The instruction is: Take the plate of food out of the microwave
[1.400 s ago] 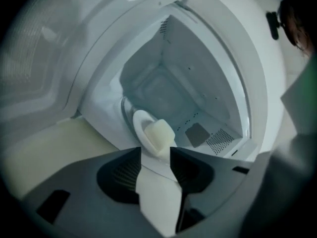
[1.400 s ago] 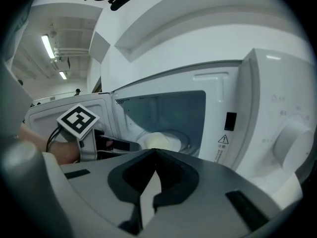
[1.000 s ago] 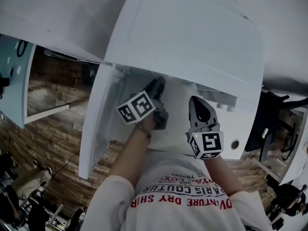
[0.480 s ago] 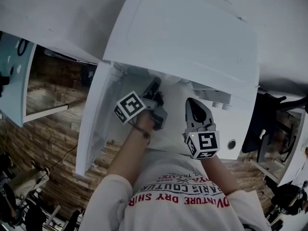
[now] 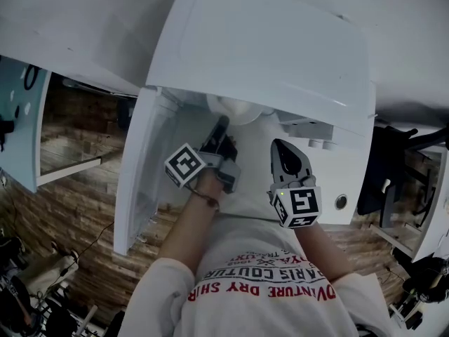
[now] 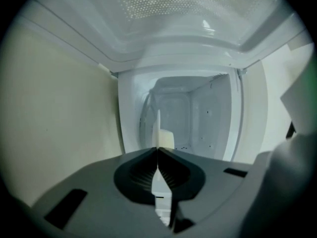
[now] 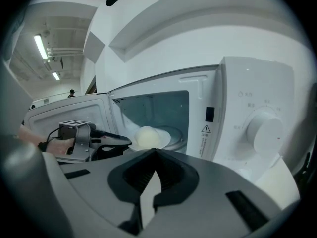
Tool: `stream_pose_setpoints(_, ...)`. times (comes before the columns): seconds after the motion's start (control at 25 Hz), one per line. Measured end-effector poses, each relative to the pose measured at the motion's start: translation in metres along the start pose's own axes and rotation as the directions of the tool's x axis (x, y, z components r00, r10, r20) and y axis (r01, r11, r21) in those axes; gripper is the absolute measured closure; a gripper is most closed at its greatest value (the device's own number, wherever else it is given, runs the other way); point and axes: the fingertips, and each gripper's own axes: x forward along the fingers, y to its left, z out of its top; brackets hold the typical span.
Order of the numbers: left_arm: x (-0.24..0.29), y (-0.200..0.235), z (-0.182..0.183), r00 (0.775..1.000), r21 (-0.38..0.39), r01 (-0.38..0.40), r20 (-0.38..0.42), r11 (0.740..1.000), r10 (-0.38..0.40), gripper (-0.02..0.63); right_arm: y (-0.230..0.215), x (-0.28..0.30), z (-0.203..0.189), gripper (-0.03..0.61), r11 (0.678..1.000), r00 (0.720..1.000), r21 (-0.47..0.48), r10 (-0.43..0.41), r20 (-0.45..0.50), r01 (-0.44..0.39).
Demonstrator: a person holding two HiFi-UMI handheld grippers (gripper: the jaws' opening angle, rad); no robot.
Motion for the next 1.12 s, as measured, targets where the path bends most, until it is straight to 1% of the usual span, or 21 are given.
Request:
stream_pose_setpoints(0.16,-0.014,-0.007,-0.007,0.999,0.045,0.013,-0.052,0.999,-0.01,0.6,0.005,-0.003,0.0,0.574,0.999,0.999,0.018,-0.027,0.021,0.027)
stream_pose_setpoints(0.24,-0.021,-0.014,-0.014,0.996,0.051,0.038,-0.079,0.998,-0.034,0.6,0.006,-0.006,0.0,0.575,0.999,0.998,0.028,-0.045,0.035,0.044)
stream_pose_setpoints(0.4,-0.038,-0.028,-0.028,0.992,0.051,0.06,-0.111,0.997,-0.054,0.6,0.003,-0.016,0.001,0.575,0.997,0.996,0.039,-0.07,0.056,0.068)
stream_pose_setpoints(0.48,-0.047,-0.039,-0.035,0.991,0.049,0.082,-0.109,0.995,-0.076,0.6,0.002,-0.025,0.0,0.574,0.997,0.996,0.038,-0.071,0.062,0.069)
stream_pose_setpoints(0.68,-0.071,-0.058,-0.053,0.992,0.072,0.102,-0.08,0.992,-0.096,0.6,-0.003,-0.049,0.0,0.574,0.999,0.996,0.021,-0.051,0.075,0.049)
stream_pose_setpoints(0.96,-0.114,-0.08,-0.091,0.988,0.066,0.143,-0.063,0.988,-0.139,0.6,-0.009,-0.091,0.007,0.575,0.998,0.992,-0.018,-0.05,0.119,0.052)
stream_pose_setpoints(1.12,-0.133,-0.099,-0.099,0.984,0.091,0.173,-0.046,0.981,-0.17,0.6,-0.01,-0.109,0.012,0.575,0.999,0.988,-0.013,-0.043,0.15,0.046)
